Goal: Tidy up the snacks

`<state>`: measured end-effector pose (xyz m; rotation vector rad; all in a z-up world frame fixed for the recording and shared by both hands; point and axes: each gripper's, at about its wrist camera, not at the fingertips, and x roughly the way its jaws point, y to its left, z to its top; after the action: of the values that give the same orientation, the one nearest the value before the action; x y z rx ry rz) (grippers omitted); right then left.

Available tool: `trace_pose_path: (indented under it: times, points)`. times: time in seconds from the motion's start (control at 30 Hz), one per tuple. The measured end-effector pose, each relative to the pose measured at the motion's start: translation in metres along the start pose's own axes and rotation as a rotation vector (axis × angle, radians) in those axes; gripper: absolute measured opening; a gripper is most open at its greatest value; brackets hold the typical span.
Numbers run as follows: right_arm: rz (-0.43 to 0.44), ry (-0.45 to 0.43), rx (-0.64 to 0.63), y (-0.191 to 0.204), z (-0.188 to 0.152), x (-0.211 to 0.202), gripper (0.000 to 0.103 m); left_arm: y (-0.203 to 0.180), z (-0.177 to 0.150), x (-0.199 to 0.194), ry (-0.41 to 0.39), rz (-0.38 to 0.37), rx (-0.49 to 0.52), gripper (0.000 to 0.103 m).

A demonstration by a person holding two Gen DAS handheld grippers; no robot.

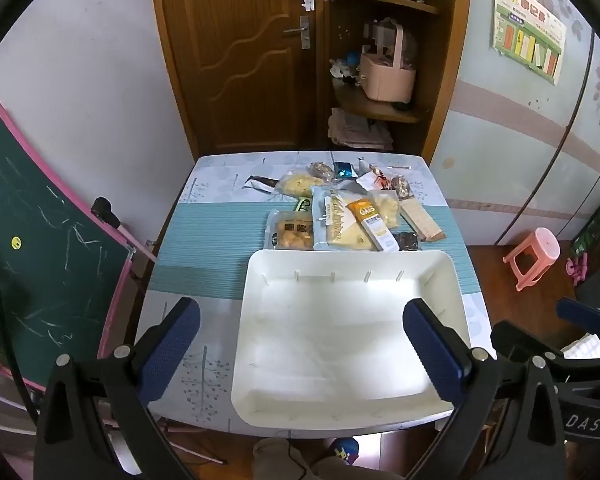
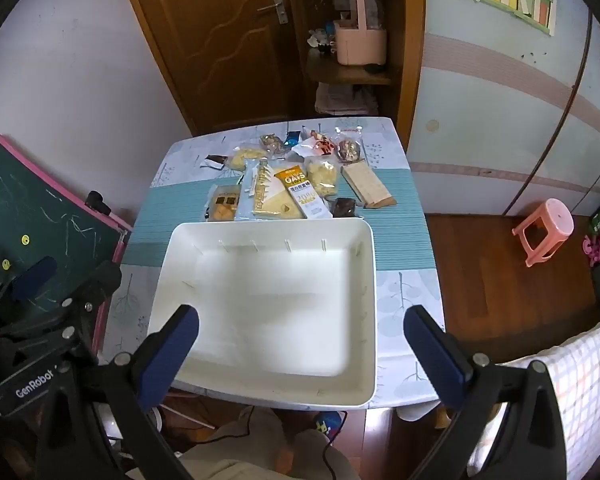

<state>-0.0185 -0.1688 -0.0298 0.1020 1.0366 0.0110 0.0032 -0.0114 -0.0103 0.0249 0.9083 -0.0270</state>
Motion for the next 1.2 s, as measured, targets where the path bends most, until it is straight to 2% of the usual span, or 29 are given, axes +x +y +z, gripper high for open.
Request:
trace_pose_path:
  times: [0.97, 1.2]
  points:
    - [0.001, -0.012, -0.006, 0.0013, 0.0054, 0.0003, 0.102, 0.0004, 0.0041, 0.0077, 0.003, 0.002, -0.012, 0.101]
    - [0.033, -0.010, -0.014, -0.0048, 0.0053, -0.0077, 0.102, 0.0024, 0.0062, 0.0093, 0.000, 0.012, -0.014, 0.101]
